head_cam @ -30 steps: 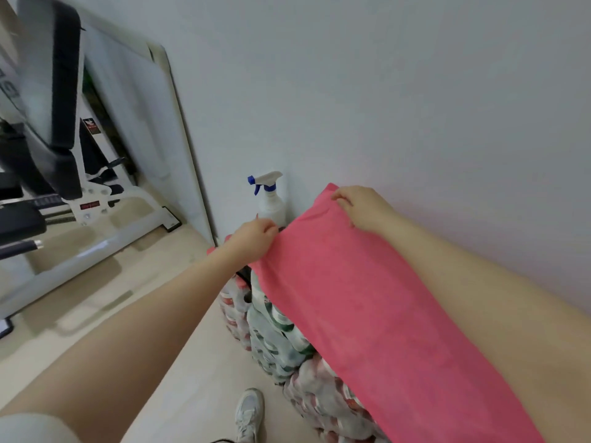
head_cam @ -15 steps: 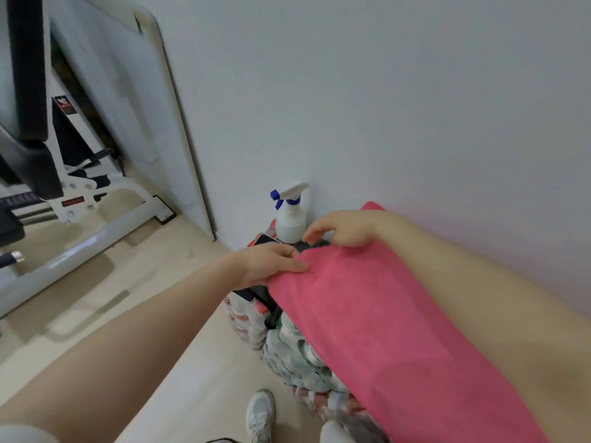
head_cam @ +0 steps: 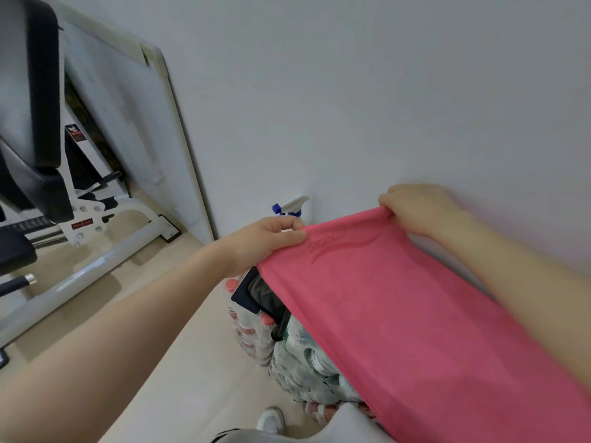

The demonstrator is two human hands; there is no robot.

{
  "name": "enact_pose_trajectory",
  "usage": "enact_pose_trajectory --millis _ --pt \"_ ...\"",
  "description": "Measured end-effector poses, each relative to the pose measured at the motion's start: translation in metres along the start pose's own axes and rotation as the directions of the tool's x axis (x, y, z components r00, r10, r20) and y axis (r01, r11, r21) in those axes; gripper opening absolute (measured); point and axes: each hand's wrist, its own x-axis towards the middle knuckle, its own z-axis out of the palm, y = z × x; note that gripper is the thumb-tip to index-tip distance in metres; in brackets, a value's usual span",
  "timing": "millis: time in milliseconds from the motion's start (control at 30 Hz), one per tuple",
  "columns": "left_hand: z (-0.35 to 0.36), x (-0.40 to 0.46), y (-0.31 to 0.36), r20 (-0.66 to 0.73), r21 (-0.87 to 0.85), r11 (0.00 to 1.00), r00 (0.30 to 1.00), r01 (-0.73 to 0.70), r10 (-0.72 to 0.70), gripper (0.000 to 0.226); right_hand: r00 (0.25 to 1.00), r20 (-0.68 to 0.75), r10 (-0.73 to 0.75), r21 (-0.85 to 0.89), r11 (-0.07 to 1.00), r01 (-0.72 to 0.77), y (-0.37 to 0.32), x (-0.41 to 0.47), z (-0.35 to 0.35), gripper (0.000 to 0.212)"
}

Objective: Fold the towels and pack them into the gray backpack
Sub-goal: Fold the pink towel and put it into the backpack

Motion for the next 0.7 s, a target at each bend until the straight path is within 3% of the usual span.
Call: enact_pose_trajectory --millis 133,300,400,467,533,600,700 --pt "-0.012 -0.006 0.005 -0.041 0.022 0.999 0.999 -0.026 0.027 0.018 0.985 -0.155 -0.078 -0.124 0.991 0.059 -0.001 0.005 -0.015 0.019" --pt "-0.024 -0.011 0.001 -0.102 0.084 0.996 0.994 -0.021 0.030 0.006 0.958 -0.023 -0.287 -0.356 0.897 0.261 -0.003 0.010 -0.050 0.019" --pt "-0.027 -0.013 -0.003 -0.151 0.152 0.988 0.988 -0.010 0.033 0.007 0.902 0.073 -0.425 -0.370 0.829 0.420 -0.005 0.011 -0.051 0.017" --pt "-0.029 -0.013 -0.007 -0.177 0.160 0.987 0.983 -0.010 0.039 0.007 0.937 0.068 -0.342 -0.154 0.925 0.348 -0.007 0.010 -0.041 0.010" --pt "-0.030 -0.013 -0.010 -0.199 0.159 0.987 0.979 -0.007 0.039 0.007 0.978 0.087 -0.191 0.132 0.975 0.178 -0.006 0.010 -0.032 0.011" --pt "-0.031 -0.012 -0.013 -0.226 0.152 0.988 0.974 0.001 0.034 0.007 0.993 0.110 -0.052 0.395 0.918 0.004 -0.003 0.009 -0.027 0.015" --pt "-0.034 -0.009 -0.015 -0.265 0.118 0.993 0.964 -0.001 0.032 0.010 0.978 0.205 0.043 0.675 0.717 -0.173 0.000 0.006 -0.027 0.012"
